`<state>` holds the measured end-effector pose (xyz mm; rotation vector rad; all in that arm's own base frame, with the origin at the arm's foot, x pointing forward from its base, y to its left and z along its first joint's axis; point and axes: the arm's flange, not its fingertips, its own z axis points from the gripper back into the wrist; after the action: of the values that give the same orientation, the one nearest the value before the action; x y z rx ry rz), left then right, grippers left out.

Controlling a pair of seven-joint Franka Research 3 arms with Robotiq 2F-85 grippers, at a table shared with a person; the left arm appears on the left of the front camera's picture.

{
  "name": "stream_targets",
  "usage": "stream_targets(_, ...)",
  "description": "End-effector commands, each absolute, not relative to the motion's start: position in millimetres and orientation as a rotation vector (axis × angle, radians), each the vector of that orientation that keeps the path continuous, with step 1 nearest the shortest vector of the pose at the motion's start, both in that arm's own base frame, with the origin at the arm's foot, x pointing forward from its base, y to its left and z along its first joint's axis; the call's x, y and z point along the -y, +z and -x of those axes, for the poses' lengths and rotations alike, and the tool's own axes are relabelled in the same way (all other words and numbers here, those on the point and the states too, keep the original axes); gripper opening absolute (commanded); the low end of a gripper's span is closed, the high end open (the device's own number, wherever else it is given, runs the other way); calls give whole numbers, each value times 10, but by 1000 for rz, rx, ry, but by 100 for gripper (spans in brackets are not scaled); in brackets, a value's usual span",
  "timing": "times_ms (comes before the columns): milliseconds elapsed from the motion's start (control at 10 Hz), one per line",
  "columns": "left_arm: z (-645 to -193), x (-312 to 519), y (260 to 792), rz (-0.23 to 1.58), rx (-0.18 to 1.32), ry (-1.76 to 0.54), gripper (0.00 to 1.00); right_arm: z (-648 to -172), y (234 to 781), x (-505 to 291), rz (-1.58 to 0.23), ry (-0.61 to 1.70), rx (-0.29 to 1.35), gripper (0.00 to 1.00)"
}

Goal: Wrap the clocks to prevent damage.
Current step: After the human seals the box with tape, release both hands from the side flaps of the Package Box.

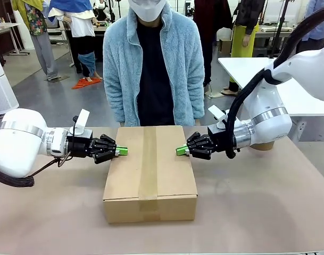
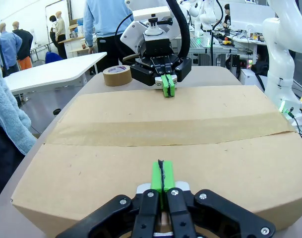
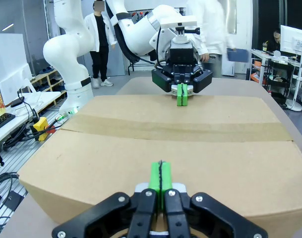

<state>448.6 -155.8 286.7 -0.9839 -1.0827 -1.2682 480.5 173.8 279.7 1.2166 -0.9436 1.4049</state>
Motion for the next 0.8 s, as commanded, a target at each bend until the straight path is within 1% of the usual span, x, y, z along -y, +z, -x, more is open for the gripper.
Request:
stream_targets(0, -4477, 1560, 2826, 974, 1079, -1272, 0, -4793, 2763, -1745, -1200, 1414, 948, 1)
stream_targets(700, -4477, 1560, 2826, 974, 1079, -1272, 0, -4793, 2763, -1745, -1200, 1414, 948, 1)
